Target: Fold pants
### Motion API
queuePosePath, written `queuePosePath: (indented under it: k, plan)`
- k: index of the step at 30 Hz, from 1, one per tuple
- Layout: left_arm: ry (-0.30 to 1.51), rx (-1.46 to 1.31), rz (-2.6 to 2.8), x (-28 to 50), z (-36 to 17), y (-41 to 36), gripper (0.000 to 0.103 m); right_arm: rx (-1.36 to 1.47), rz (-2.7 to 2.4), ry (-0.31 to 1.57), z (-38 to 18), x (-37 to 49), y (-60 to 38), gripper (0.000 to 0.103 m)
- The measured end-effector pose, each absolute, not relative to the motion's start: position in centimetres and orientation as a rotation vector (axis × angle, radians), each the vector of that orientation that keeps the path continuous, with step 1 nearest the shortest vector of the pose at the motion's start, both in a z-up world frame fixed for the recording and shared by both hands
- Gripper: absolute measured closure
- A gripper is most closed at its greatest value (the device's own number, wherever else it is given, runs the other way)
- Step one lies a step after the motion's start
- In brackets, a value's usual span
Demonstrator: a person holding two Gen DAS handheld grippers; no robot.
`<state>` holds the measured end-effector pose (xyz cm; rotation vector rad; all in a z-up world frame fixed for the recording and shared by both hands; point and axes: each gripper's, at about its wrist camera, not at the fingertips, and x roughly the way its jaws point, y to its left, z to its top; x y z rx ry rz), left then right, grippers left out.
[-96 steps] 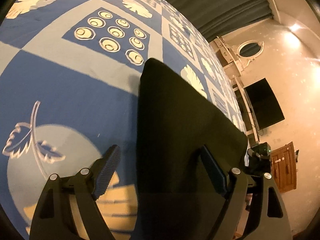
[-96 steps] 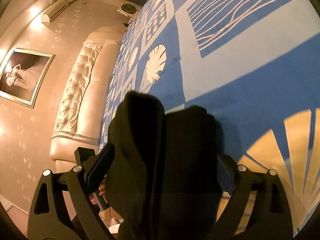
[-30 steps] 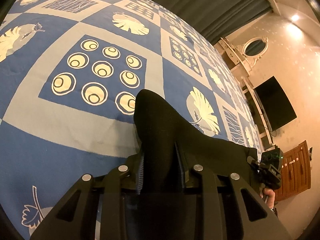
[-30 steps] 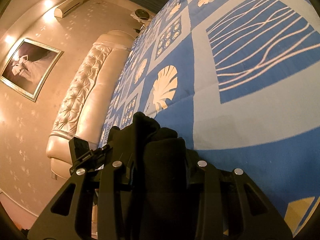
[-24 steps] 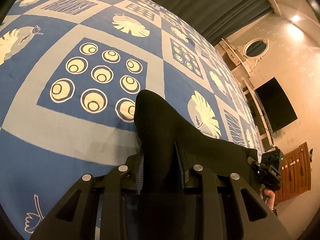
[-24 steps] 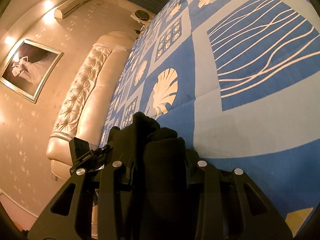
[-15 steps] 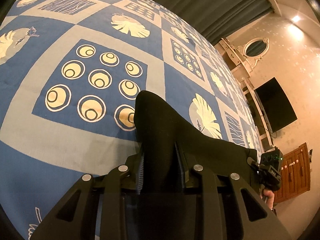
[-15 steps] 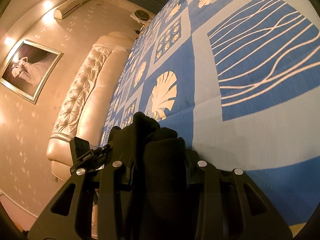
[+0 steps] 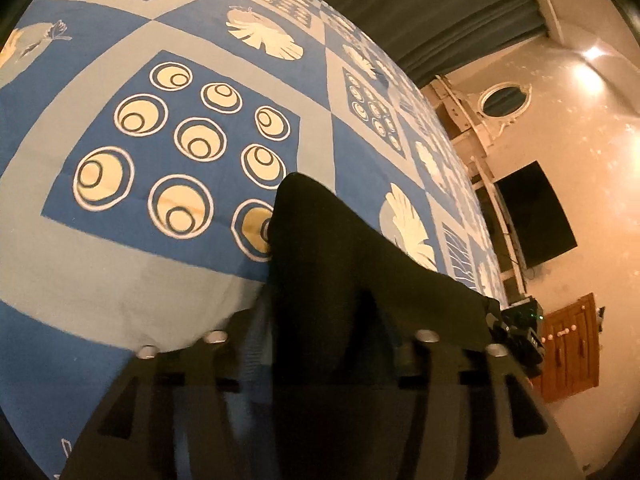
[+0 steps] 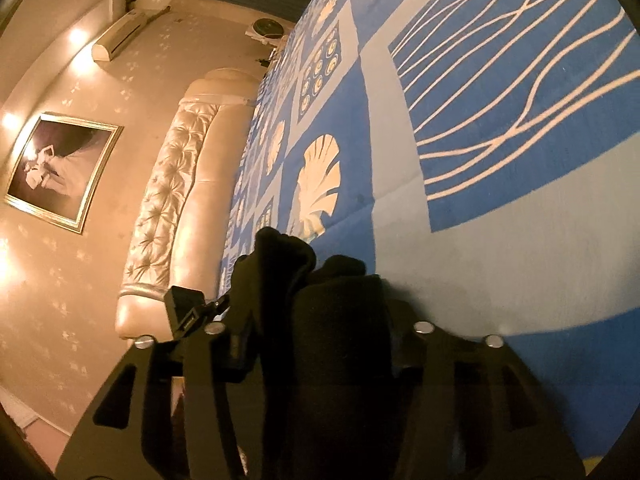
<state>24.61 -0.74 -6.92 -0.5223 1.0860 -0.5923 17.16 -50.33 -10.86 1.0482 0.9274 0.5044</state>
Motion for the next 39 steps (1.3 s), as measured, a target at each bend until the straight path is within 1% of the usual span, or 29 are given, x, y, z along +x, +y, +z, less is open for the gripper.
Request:
queuePosePath:
  k: [1,2,3,8,15,16,18,22,23,26,27,28,30,31,35,37,39]
  plan:
    - [1.082,-0.54,-0.609,24.2,-6.9,-0.4,0.035,1.053,0.503,0.928,-10.7,17.0,-50.4,0.044]
    - [1.078,-0.555,-0.624,23.7,-6.9,-0.1,0.033,1.06,0.505,0.926,-10.6,16.8,-50.6,0.038]
    - [1.078,-0.563,-0.639,23.0,-6.8,0.3,0.031,1.068,0.506,0.922,-10.4,16.3,-50.8,0.036]
    - [1.107,-0.575,-0.677,20.0,-6.8,1.6,0.03,1.062,0.476,0.942,-9.9,13.6,-51.8,0.031]
    - [1.15,-0.633,-0.742,15.1,-7.3,2.5,0.027,1.044,0.532,1.02,-10.2,9.5,-50.0,0.028]
    - [1.154,-0.639,-0.747,14.8,-7.3,2.4,0.027,1.042,0.539,1.027,-10.2,9.2,-49.5,0.028]
    - [1.157,-0.638,-0.76,14.4,-7.3,1.9,0.026,1.036,0.55,1.031,-10.1,8.8,-48.8,0.024]
    - [1.163,-0.631,-0.783,13.8,-7.3,0.8,0.025,1.026,0.564,1.041,-9.9,8.7,-47.9,0.024]
    - [1.159,-0.628,-0.788,13.8,-7.3,0.5,0.025,1.016,0.566,1.047,-9.9,8.8,-47.7,0.026]
    - [1.141,-0.595,-0.778,13.8,-7.3,0.0,0.025,0.993,0.527,1.079,-10.2,8.9,-47.6,0.049]
    - [1.141,-0.581,-0.771,13.8,-7.3,-0.2,0.03,0.995,0.526,1.081,-10.4,8.8,-47.6,0.055]
    - [1.147,-0.561,-0.75,13.9,-7.4,-0.3,0.042,0.996,0.528,1.079,-10.5,8.7,-47.7,0.057]
    - [1.156,-0.571,-0.74,14.0,-7.7,0.0,0.047,1.0,0.534,1.072,-10.6,8.6,-47.8,0.063]
    - [1.157,-0.583,-0.743,14.1,-7.7,0.1,0.051,1.002,0.538,1.067,-10.6,8.5,-47.7,0.064]
    - [1.165,-0.57,-0.737,14.3,-7.5,-0.3,0.058,1.01,0.557,1.051,-10.6,8.2,-47.5,0.071]
    - [1.161,-0.56,-0.732,14.3,-7.2,-0.3,0.061,1.014,0.558,1.043,-10.4,8.0,-47.5,0.073]
    - [1.159,-0.556,-0.726,14.2,-7.0,-0.3,0.062,1.011,0.559,1.04,-10.2,8.0,-47.4,0.074]
